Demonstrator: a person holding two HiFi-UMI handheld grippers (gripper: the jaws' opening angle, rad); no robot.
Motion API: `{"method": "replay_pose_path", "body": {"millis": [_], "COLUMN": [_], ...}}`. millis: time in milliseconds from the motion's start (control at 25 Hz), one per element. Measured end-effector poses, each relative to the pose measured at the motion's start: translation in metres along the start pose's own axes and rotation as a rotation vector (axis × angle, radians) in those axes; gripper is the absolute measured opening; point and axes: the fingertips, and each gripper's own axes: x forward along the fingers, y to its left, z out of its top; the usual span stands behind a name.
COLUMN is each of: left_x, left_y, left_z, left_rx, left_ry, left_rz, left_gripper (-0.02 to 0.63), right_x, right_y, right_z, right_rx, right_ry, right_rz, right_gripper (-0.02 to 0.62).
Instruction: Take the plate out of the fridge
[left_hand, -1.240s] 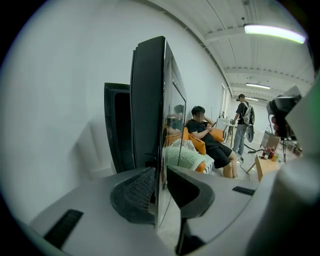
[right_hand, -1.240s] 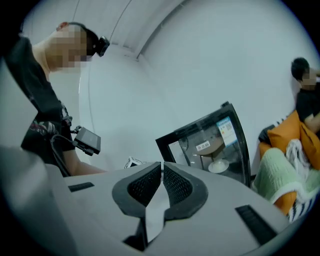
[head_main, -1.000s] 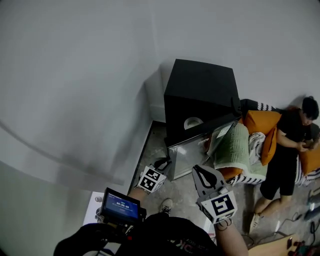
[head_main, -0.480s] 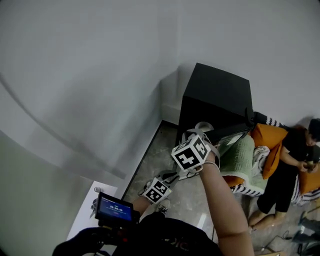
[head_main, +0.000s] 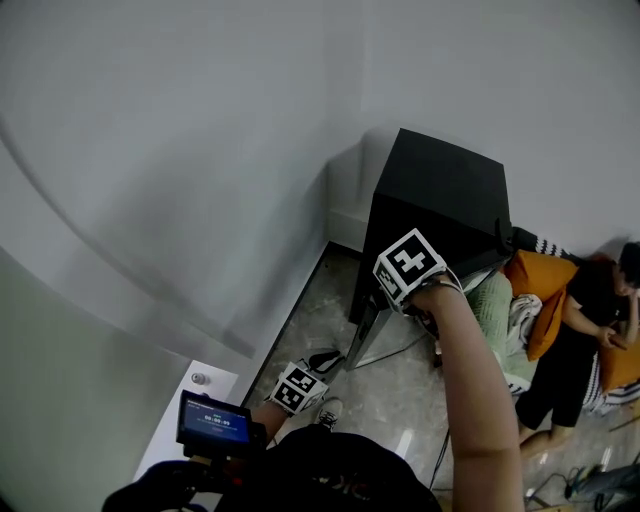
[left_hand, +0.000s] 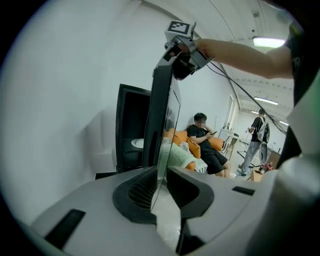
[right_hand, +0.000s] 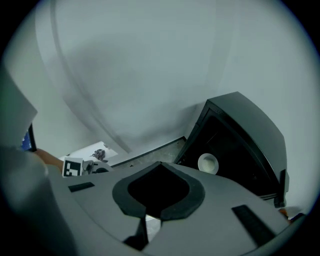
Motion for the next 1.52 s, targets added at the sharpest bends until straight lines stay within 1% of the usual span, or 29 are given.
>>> {"method": "replay_pose_path", "body": {"millis": [80, 160, 240, 320, 440, 560, 600, 640, 760, 840, 960, 1080, 1160, 1280, 1400, 1520], "left_x": [-0.002, -0.006, -0.010, -0.010, -0.007, -0.005, -0.006, -0.006, -0.006, -0.005, -0.008, -0.011, -0.013, -0.019, -0.028, -0.036], "left_y": [-0.003, -0.013, -0.026, -0.041, -0.063, -0.080, -0.085, -0.091, -0.110, -0.122, -0.147, -0.172, -0.184, -0.197, -0.200, -0.200], "left_z": [0.001, 0.007, 0.017, 0.027, 0.037, 0.046, 0.049, 0.051, 0.056, 0.058, 0.059, 0.058, 0.056, 0.051, 0.047, 0.040], "left_rx": [-0.034, -0.087, -0.151, -0.194, -0.188, -0.177, -0.176, -0.174, -0.158, -0.162, -0.173, -0.154, -0.152, -0.167, -0.220, -0.259], "left_ry": [-0.016, -0.047, -0.088, -0.119, -0.136, -0.142, -0.145, -0.149, -0.157, -0.159, -0.151, -0.145, -0.139, -0.131, -0.141, -0.145], "left_rz": [-0.031, -0.079, -0.133, -0.184, -0.245, -0.292, -0.306, -0.319, -0.351, -0.376, -0.458, -0.523, -0.543, -0.547, -0.541, -0.515], "left_gripper": [0.060, 0.060, 0.060, 0.060, 0.060, 0.054, 0.007, 0.006, 0.006, 0.006, 0.006, 0.006, 0.006, 0.006, 0.006, 0.006], "right_x": [-0.008, -0.017, -0.029, -0.042, -0.058, -0.070, -0.074, -0.079, -0.092, -0.098, -0.109, -0.122, -0.130, -0.142, -0.149, -0.154], "right_y": [0.010, 0.020, 0.029, 0.035, 0.039, 0.041, 0.041, 0.041, 0.037, 0.030, 0.013, -0.010, -0.025, -0.044, -0.063, -0.082], "right_z": [-0.013, -0.028, -0.044, -0.063, -0.096, -0.135, -0.148, -0.160, -0.193, -0.215, -0.246, -0.275, -0.291, -0.314, -0.331, -0.340], "right_rx": [-0.023, -0.046, -0.069, -0.079, -0.069, -0.050, -0.048, -0.051, -0.073, -0.071, -0.042, -0.018, 0.018, 0.048, 0.060, 0.065], "right_ry": [0.010, 0.016, 0.003, -0.025, -0.057, -0.030, -0.015, -0.002, 0.030, 0.039, 0.028, 0.014, -0.009, -0.038, -0.043, -0.050], "right_rz": [0.027, 0.045, 0.044, 0.028, 0.003, -0.009, -0.017, -0.031, -0.087, -0.129, -0.199, -0.254, -0.251, -0.259, -0.286, -0.315], "right_gripper": [0.002, 0.002, 0.002, 0.002, 0.003, 0.002, 0.003, 0.003, 0.003, 0.003, 0.003, 0.003, 0.003, 0.003, 0.003, 0.002]}}
